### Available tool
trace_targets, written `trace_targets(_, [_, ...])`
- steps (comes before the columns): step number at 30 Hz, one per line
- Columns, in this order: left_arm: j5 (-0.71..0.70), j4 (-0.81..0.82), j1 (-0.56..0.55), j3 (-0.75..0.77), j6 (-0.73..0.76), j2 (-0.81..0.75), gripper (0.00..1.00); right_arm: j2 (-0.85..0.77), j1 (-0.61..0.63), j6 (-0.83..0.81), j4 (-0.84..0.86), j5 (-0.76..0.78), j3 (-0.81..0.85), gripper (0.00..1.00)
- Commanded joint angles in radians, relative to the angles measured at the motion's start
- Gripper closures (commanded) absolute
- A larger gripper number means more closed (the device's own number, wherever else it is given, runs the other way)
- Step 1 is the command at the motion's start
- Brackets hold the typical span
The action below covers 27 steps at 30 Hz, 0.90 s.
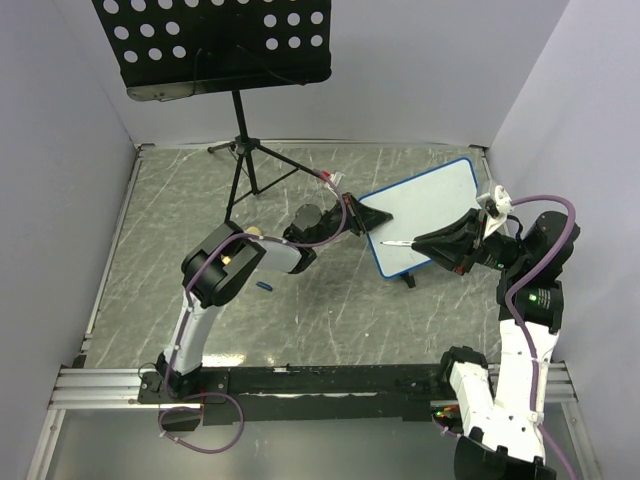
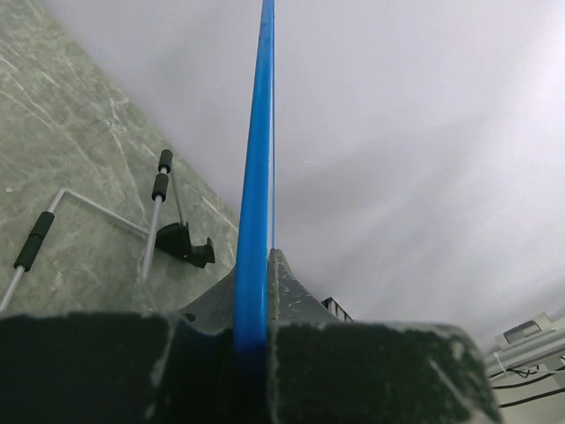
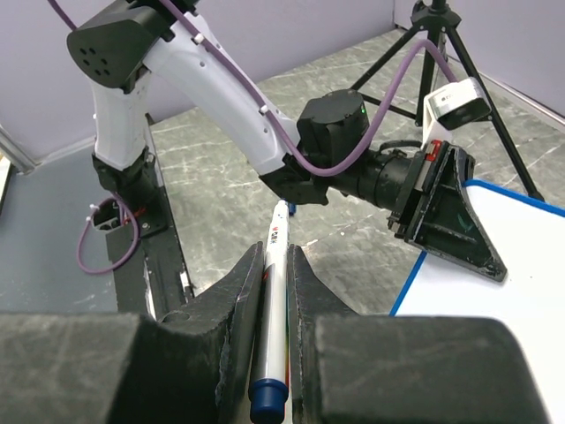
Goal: Write a sentence on the whiteboard
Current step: Pick up the whiteboard from the whiteboard stand.
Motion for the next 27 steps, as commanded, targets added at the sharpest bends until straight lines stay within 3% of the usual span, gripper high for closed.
trace_targets(1, [0.017,0.239,0.014,-0.021,0.01,-0.128,0.99,-0.01,-0.01,-0.015,-0.008,-0.076,0.054,1.0])
trace_targets(3, [0.032,0.228,0.026,-0.054,0.028,-0.198,0.99,-0.006,-0.011,-0.105,-0.086,-0.066,0.103,1.0])
trace_targets(6, [0.051,0.158,0.048,-0.135,0.065,-0.338,0.99,0.017,-0.007,-0.344,-0.362,-0.02,0.204,1.0])
trace_targets(8, [0.072,0.029,0.057,-0.199,0.086,-0.419,0.99,0.039,0.01,-0.49,-0.514,0.025,0.262,1.0])
trace_targets(10, [0.074,-0.074,0.06,-0.273,0.122,-0.551,0.99,0.048,0.038,-0.55,-0.559,0.055,0.28,1.0])
trace_targets(14, [0.008,-0.325,0.066,-0.422,0.185,-0.797,0.99,0.027,0.22,-0.535,-0.494,0.244,0.248,1.0])
trace_targets(18, [-0.085,-0.482,0.069,-0.586,0.185,-1.071,0.99,0.02,0.514,-0.475,-0.378,0.405,0.194,1.0])
trace_targets(27, [-0.211,-0.573,0.069,-0.83,0.151,-1.449,0.99,0.116,0.765,-0.518,-0.366,0.554,0.244,1.0])
